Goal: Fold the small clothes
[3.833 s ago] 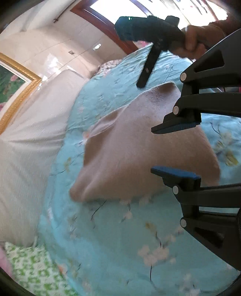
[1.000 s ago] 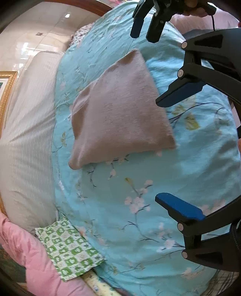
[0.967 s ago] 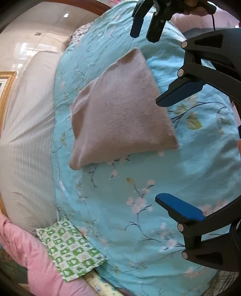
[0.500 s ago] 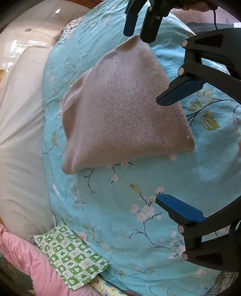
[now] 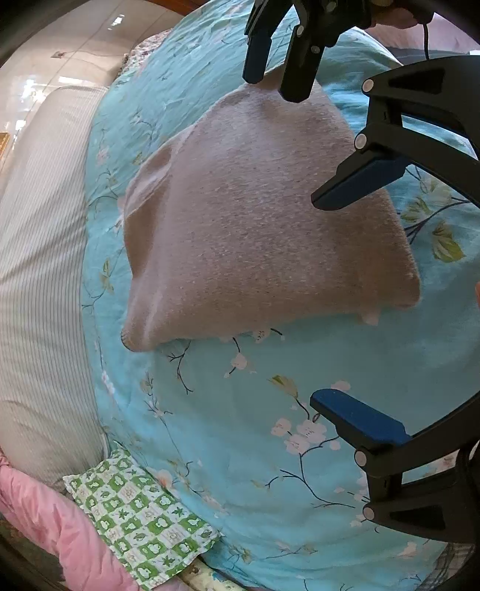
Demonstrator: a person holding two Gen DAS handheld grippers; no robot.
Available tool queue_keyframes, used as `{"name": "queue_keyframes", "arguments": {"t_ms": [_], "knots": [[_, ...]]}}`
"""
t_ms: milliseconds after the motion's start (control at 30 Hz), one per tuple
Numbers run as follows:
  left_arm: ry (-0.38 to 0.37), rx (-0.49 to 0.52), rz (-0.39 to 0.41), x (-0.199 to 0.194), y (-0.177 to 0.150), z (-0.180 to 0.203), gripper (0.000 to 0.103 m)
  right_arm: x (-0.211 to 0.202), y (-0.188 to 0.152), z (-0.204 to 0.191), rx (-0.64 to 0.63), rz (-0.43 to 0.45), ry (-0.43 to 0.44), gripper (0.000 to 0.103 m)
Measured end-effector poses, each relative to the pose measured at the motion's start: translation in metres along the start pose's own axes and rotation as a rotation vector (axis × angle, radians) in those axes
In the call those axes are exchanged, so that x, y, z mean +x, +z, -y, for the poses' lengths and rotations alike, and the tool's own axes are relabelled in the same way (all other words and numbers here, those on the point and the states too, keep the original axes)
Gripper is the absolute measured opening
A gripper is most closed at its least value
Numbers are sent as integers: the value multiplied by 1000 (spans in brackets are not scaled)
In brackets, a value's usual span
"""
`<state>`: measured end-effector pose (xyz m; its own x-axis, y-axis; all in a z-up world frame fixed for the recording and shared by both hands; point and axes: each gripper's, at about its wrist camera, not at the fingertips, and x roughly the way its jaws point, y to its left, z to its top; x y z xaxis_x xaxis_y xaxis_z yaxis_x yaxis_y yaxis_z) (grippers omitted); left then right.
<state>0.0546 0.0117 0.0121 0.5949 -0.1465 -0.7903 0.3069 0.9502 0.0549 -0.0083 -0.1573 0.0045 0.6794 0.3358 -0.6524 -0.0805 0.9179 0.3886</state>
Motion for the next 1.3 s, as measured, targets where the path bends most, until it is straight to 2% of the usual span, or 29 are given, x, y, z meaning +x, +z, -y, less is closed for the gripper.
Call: {"name": "queue_keyframes", "arguments": {"t_ms": [600,1300], "knots": [[-46,-40,-6,12,18,-11,98,13,18,9,-11,-16,3,91],[-66,-64,4,13,18,-11,98,14,27,13,-13,4,-10,91]]}}
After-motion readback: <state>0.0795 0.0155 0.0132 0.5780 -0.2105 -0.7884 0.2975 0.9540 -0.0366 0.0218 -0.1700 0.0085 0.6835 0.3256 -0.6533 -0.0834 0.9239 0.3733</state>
